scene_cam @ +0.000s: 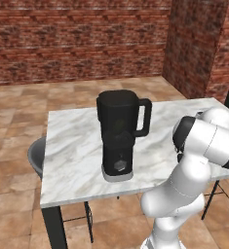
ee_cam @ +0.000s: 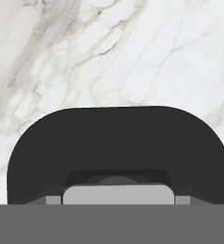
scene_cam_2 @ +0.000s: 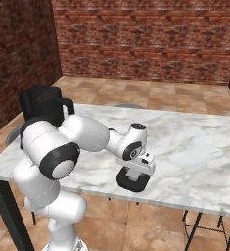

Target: Open the blender lid, put the mango in the blender, close the lid, and start the blender.

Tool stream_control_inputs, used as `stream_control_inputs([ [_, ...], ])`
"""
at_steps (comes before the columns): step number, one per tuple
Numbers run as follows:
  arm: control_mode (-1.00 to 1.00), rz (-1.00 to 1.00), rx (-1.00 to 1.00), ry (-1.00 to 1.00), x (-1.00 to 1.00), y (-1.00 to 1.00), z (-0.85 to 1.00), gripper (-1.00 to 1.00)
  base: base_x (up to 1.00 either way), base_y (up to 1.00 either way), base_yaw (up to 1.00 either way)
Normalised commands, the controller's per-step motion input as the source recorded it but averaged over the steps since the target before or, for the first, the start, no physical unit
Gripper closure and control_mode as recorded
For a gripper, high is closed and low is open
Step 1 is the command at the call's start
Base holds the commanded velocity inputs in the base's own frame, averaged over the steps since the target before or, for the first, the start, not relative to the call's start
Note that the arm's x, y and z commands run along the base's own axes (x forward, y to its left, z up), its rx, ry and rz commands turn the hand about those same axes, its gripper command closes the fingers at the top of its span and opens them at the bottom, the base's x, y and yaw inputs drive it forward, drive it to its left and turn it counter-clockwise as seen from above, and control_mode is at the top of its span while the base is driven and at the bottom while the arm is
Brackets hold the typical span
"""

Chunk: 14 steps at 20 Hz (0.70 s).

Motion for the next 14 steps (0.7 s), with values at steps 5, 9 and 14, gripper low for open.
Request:
stream_control_inputs([
  [5,-1.00,0.00,0.00,0.00,-0.01,0.13,-0.05,1.00,0.00,0.00,0.00],
  [9,-1.00,0.00,0.00,-0.12,-0.08,0.00,0.55,1.00,0.00,0.00,0.00],
  [14,-1.00,0.00,0.00,-0.21,-0.12,-0.01,0.96,1.00,0.00,0.00,0.00],
])
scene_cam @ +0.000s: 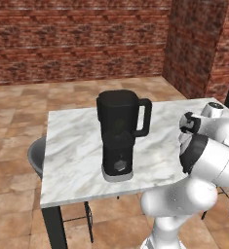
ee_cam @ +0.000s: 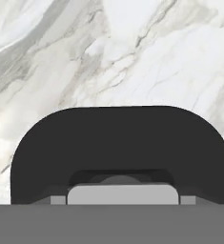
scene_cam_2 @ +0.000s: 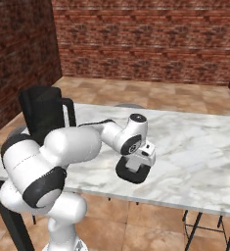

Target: Open the blender lid, put the mango in the blender, close the lid, and start the blender.

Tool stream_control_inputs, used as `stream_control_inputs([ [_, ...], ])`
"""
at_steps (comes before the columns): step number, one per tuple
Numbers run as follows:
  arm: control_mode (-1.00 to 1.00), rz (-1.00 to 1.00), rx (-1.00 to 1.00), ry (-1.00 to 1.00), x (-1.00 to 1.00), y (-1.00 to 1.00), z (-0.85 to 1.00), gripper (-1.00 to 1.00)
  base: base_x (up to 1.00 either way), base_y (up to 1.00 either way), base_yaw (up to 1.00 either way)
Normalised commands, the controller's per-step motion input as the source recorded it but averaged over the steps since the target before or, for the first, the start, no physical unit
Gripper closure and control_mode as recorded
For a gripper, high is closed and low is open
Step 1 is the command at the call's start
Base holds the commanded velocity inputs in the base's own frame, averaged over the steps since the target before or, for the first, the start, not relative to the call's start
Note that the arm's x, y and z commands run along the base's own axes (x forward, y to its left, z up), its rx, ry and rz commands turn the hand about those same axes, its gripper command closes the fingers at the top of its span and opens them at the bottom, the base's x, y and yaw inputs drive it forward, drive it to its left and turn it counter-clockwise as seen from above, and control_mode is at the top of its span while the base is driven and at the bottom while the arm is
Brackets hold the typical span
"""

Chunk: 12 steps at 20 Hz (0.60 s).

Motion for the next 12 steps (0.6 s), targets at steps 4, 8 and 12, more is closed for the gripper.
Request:
stream_control_inputs([
  [4,-1.00,0.00,0.00,-0.21,-0.07,0.00,1.00,1.00,0.00,0.00,0.00],
  [8,-1.00,0.00,0.00,-0.17,-0.06,0.00,1.00,1.00,0.00,0.00,0.00],
  [12,-1.00,0.00,0.00,-0.14,-0.02,0.00,1.00,1.00,0.00,0.00,0.00],
])
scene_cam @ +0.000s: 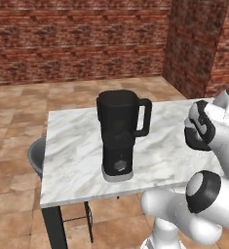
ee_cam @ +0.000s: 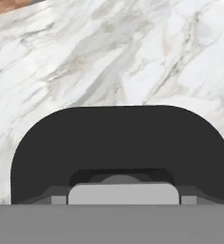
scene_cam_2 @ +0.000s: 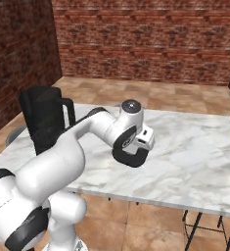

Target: Open the blender lid, put the mango in the blender, close the lid, and start the blender.

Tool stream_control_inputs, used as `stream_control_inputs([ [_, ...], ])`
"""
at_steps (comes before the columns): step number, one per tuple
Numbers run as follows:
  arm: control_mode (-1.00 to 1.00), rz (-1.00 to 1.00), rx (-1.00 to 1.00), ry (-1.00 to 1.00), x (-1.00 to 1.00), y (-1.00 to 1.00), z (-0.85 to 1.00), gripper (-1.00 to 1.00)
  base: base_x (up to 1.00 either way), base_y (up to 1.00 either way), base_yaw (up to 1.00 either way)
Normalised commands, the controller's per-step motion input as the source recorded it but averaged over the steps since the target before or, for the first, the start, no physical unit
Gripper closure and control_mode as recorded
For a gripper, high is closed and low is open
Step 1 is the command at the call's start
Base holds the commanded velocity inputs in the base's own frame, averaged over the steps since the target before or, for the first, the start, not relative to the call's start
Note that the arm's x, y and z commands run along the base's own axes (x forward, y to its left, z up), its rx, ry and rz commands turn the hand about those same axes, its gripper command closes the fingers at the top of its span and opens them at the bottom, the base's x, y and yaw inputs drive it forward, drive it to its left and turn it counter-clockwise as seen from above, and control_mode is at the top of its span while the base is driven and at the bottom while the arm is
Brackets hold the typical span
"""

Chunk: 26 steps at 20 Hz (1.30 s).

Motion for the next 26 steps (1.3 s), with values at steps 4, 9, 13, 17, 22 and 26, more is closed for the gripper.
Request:
stream_control_inputs([
  [4,-1.00,0.00,0.00,-0.11,0.00,0.01,1.00,1.00,0.00,0.00,0.00],
  [9,-1.00,0.00,0.00,-0.06,0.00,0.18,1.00,1.00,0.00,0.00,0.00],
  [13,-1.00,0.00,0.00,0.00,0.00,0.25,1.00,1.00,0.00,0.00,0.00],
  [17,-1.00,0.00,0.00,0.00,-0.05,0.29,0.98,1.00,0.00,0.00,0.00],
  [22,-1.00,0.00,0.00,0.01,-0.24,0.34,0.78,1.00,0.00,0.00,0.00],
  [26,-1.00,0.00,-0.01,0.09,-0.17,0.66,0.59,1.00,0.00,0.00,0.00],
])
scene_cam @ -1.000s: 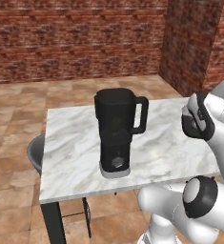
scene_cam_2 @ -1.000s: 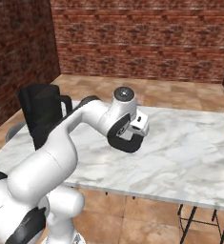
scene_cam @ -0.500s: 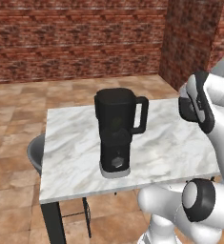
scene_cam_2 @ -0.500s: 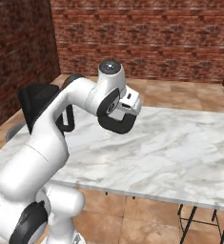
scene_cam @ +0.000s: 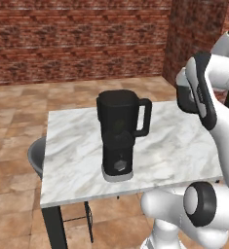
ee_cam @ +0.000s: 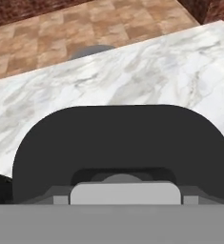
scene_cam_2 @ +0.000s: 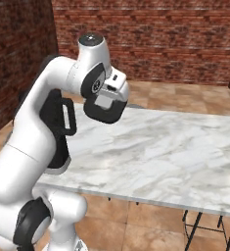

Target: Open the blender lid, put the mango in the blender, close the lid, and start the blender.

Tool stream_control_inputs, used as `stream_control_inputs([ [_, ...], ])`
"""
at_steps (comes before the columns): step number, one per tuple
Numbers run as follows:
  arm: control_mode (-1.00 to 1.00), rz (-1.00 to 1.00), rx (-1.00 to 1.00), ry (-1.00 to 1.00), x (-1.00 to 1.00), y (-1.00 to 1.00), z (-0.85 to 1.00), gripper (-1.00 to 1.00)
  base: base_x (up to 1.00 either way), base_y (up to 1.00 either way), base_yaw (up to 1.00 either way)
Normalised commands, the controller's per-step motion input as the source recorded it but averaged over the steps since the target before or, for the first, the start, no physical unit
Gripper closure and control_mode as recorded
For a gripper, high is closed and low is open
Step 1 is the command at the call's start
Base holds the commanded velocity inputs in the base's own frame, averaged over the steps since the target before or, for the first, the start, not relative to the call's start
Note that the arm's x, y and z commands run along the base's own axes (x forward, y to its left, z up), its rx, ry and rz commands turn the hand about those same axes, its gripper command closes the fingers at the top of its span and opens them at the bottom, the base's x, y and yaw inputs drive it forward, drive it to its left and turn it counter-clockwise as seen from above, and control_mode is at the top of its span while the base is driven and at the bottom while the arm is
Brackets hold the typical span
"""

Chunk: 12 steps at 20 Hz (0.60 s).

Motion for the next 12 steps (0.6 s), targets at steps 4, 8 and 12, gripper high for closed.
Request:
stream_control_inputs([
  [4,-1.00,0.00,-0.02,0.19,-0.02,0.87,0.45,1.00,0.00,0.00,0.00],
  [8,-1.00,0.00,-0.04,0.28,0.00,0.93,0.48,1.00,0.00,0.00,0.00],
  [12,-1.00,0.00,-0.02,0.27,0.00,0.80,0.59,1.00,0.00,0.00,0.00],
])
